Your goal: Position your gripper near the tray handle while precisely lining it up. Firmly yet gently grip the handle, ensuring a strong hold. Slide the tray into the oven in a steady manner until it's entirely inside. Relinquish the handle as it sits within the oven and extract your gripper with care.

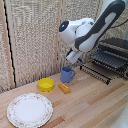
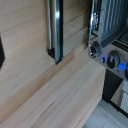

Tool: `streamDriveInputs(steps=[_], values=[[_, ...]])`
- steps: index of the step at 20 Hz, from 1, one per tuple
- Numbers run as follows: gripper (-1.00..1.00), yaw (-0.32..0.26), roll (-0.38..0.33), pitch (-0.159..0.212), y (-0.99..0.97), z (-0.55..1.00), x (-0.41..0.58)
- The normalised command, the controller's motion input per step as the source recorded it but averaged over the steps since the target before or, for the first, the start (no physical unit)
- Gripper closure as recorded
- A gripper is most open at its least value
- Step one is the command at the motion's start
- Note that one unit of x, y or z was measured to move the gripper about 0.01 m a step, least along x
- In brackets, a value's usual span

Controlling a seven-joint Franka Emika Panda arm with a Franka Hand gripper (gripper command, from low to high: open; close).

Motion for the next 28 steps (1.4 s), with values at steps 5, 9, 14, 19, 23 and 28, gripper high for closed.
streamDriveInputs(steps=[5, 9, 14, 19, 23, 28], values=[[-1.0, 0.103, -0.256, 0.0, -0.53, -0.11, -0.033], [-1.0, 0.061, -0.201, 0.0, -0.57, -0.06, -0.009], [-1.0, 0.019, -0.129, 0.0, -0.61, -0.04, 0.0], [-1.0, 0.0, -0.117, -0.019, -0.58, -0.07, 0.0], [-1.0, -0.006, -0.089, -0.038, -0.5, -0.11, 0.037], [-1.0, -0.025, -0.085, -0.029, -0.37, -0.19, 0.104]])
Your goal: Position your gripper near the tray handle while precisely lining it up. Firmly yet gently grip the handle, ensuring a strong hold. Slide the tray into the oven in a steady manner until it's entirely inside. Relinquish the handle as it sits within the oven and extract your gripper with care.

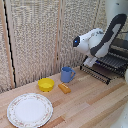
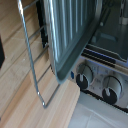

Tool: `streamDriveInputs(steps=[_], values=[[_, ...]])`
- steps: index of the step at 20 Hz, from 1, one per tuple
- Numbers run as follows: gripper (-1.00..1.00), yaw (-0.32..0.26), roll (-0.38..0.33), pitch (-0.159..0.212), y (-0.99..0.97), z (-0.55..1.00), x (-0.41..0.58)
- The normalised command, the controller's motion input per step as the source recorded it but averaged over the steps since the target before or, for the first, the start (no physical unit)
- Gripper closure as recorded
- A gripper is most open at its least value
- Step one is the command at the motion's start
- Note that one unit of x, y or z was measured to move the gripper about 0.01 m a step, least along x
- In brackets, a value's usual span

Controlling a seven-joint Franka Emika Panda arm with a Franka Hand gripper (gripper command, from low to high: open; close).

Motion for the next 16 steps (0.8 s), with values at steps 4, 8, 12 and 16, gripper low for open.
streamDriveInputs(steps=[4, 8, 12, 16], values=[[-1.0, -0.019, -0.097, -0.005, -0.35, -0.18, 0.111], [-1.0, 0.0, -0.055, 0.008, -0.12, -0.21, 0.127], [-1.0, 0.039, -0.024, 0.083, 0.08, -0.23, 0.149], [-1.0, 0.055, -0.031, 0.084, 0.13, -0.1, 0.161]])
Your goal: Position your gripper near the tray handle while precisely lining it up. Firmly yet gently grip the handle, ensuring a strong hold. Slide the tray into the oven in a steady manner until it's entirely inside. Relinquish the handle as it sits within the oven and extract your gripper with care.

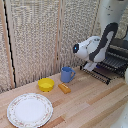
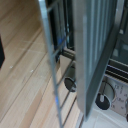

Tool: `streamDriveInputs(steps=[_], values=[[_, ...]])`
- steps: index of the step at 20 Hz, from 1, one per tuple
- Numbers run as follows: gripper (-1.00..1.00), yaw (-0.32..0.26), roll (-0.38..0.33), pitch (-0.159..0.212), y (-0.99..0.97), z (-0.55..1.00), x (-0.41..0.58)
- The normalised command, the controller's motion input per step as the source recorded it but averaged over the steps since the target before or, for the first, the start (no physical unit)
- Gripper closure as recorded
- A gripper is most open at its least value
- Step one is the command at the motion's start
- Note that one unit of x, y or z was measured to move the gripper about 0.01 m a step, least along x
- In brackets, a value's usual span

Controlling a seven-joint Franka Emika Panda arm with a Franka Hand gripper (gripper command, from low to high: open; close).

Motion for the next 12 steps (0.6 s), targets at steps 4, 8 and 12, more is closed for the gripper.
streamDriveInputs(steps=[4, 8, 12], values=[[-1.0, 0.066, 0.0, 0.054, -0.34, 0.02, 0.109], [-1.0, 0.069, 0.0, 0.041, -0.39, 0.13, 0.044], [-1.0, 0.053, -0.007, 0.04, -0.22, 0.11, 0.046]])
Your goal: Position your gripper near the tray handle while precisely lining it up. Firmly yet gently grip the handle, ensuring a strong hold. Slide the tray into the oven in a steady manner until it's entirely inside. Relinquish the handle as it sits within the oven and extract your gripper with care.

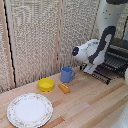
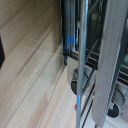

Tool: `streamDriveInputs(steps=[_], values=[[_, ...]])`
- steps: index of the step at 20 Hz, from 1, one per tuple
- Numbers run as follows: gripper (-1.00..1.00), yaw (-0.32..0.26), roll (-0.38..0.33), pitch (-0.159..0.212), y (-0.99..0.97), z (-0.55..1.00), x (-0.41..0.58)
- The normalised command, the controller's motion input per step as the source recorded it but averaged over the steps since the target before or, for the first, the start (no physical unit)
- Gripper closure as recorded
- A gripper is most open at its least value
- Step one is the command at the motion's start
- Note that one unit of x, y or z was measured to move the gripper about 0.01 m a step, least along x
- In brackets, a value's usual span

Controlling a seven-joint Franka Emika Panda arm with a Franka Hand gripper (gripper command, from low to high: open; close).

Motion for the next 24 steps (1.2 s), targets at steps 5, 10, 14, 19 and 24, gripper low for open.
streamDriveInputs(steps=[5, 10, 14, 19, 24], values=[[-1.0, 0.034, -0.12, 0.016, 0.02, 0.02, 0.001], [1.0, 0.021, -0.215, 0.025, 0.19, 0.0, 0.0], [1.0, 0.027, -0.202, 0.048, 0.18, 0.0, 0.059], [1.0, 0.125, -0.043, 0.128, -0.21, 0.0, 0.004], [1.0, 0.169, 0.006, 0.171, -0.25, 0.06, 0.0]])
